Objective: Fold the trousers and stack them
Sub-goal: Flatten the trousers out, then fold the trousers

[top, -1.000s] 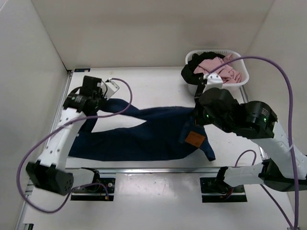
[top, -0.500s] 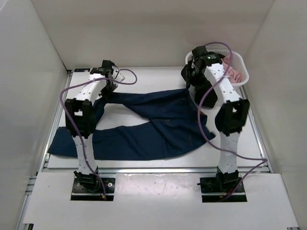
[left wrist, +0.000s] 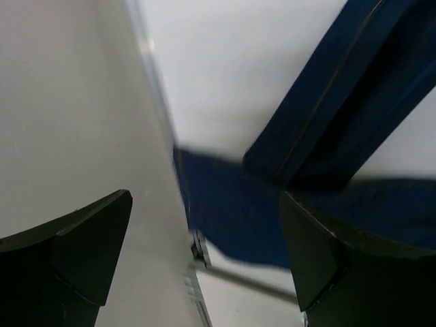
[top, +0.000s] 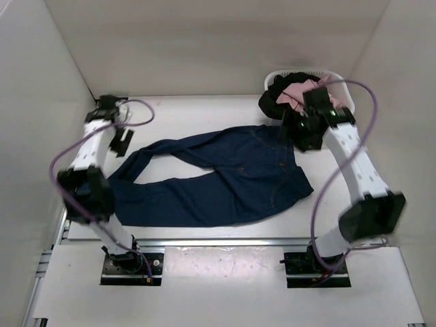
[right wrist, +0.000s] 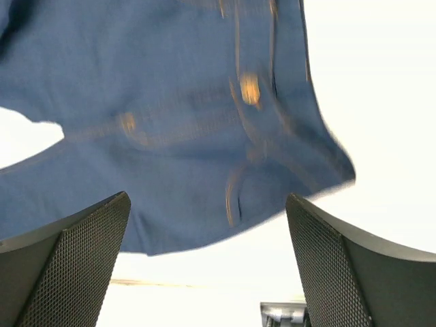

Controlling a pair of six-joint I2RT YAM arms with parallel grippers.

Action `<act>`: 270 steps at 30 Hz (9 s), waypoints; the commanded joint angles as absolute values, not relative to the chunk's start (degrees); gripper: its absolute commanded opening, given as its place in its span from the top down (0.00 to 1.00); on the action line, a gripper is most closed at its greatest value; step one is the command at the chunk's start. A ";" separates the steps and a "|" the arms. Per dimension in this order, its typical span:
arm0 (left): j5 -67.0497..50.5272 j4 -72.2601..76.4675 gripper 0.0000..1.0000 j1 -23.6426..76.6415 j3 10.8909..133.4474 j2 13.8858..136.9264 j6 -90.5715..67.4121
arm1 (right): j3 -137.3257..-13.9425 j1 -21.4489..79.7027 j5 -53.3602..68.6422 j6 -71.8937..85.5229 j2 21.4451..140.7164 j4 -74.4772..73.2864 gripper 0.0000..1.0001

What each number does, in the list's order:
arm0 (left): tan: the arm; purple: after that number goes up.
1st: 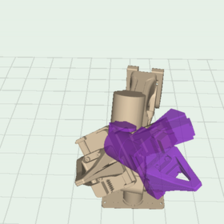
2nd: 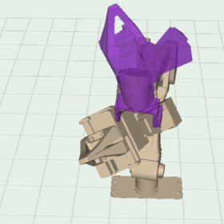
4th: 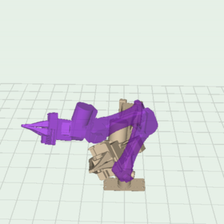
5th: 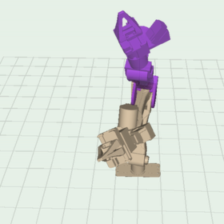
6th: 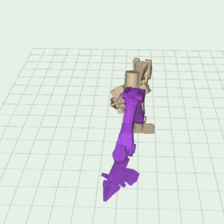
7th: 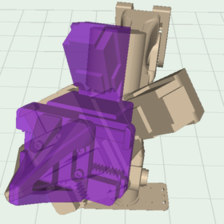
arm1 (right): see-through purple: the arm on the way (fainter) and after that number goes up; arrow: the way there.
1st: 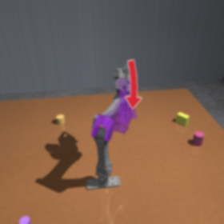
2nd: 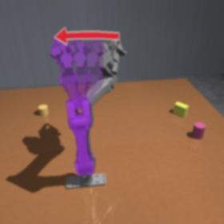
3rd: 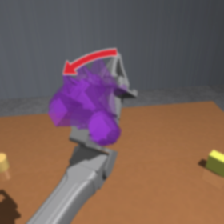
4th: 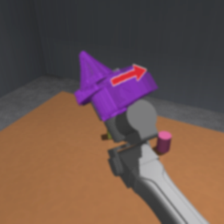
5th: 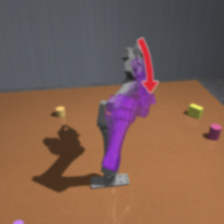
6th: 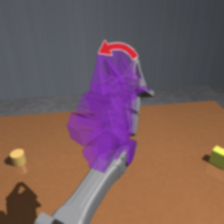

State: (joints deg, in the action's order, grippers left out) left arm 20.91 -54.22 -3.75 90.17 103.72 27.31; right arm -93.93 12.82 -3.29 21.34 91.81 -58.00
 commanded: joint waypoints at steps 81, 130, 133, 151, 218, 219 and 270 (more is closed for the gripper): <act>19.69 -49.31 0.75 1.67 78.84 112.93 28.83 | -54.85 4.39 -21.01 44.38 87.00 -36.39 0.07; 29.44 -43.07 0.12 -13.79 88.15 116.27 28.31 | -58.17 3.08 -22.23 37.18 91.06 -39.81 0.18; 26.54 -43.07 0.07 -15.91 93.06 118.04 25.32 | -60.89 3.69 -24.78 34.90 88.95 -40.61 0.18; 20.48 -38.41 0.05 -15.91 97.55 131.21 28.47 | -79.28 12.04 -16.08 30.76 98.17 -38.06 0.15; 7.38 -41.57 0.00 -26.63 104.15 126.83 8.71 | -102.74 18.72 -13.88 36.03 119.88 -48.16 0.14; 6.77 -41.57 0.00 -26.63 104.85 127.61 8.70 | -102.74 18.72 -15.71 36.64 120.93 -48.16 0.14; 1.49 -50.19 0.86 -32.70 75.85 101.51 24.96 | -112.32 25.58 -23.63 55.62 130.51 -49.31 0.17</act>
